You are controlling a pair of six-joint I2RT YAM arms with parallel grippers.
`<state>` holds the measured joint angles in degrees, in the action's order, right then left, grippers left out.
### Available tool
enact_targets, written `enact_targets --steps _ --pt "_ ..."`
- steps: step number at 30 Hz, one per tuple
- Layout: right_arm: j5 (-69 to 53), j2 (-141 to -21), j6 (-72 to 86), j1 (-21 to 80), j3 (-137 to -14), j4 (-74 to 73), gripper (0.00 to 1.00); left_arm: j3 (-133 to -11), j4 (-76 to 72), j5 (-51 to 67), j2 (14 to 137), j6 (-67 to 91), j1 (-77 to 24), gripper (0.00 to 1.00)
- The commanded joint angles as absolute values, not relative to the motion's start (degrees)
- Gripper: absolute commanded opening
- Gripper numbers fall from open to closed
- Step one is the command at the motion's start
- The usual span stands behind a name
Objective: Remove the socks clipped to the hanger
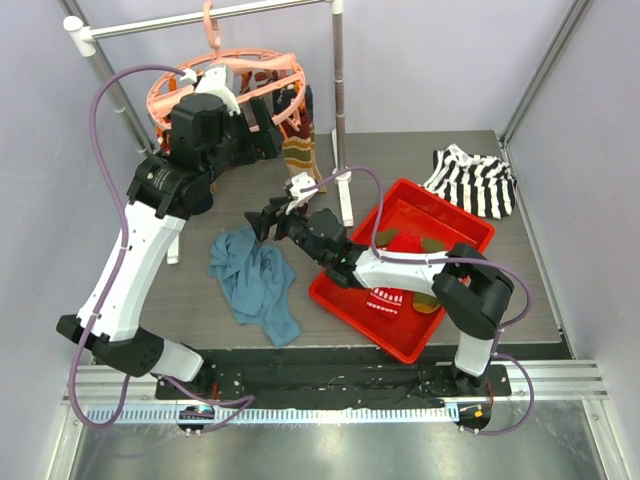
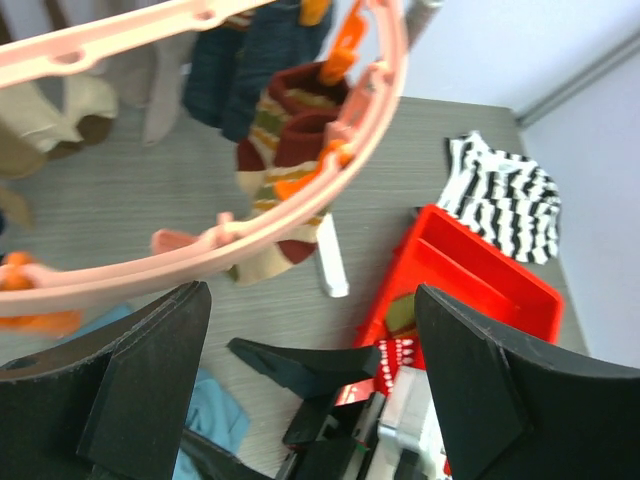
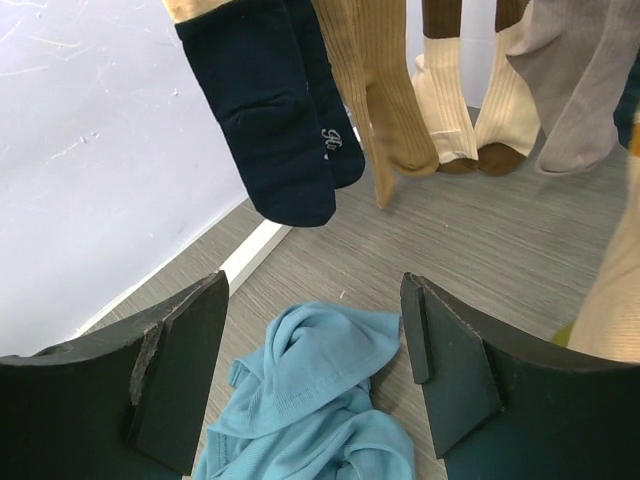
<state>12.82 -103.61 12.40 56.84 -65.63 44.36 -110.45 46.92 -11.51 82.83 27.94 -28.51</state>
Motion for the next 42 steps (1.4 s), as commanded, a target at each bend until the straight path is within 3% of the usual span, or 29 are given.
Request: enact_targets --steps 1,7,14,23,36,42 --pt "13.8 -99.76 12.39 57.22 -66.09 44.66 0.77 -110.13 41.57 -5.37 78.49 26.46 -28.65 0.88" --pt "13.09 -98.7 13.71 57.13 -65.92 43.42 0.77 -111.1 48.42 -13.43 74.89 23.56 -28.48 0.88" --pt "14.24 -96.77 12.48 57.13 -63.37 42.45 0.77 -98.64 44.92 -29.35 66.8 19.86 -26.2 0.88" --pt "14.41 -94.22 10.72 57.13 -59.86 41.84 0.77 -79.66 33.5 -11.53 58.9 28.56 -5.29 0.83" --pt "15.73 -94.48 10.2 56.25 -58.71 41.92 0.77 -62.5 16.89 -0.36 56.95 29.44 4.39 0.82" --pt "15.99 -92.9 9.67 55.2 -57.48 41.4 0.77 -58.54 10.47 -1.14 58.53 28.13 7.03 0.82"
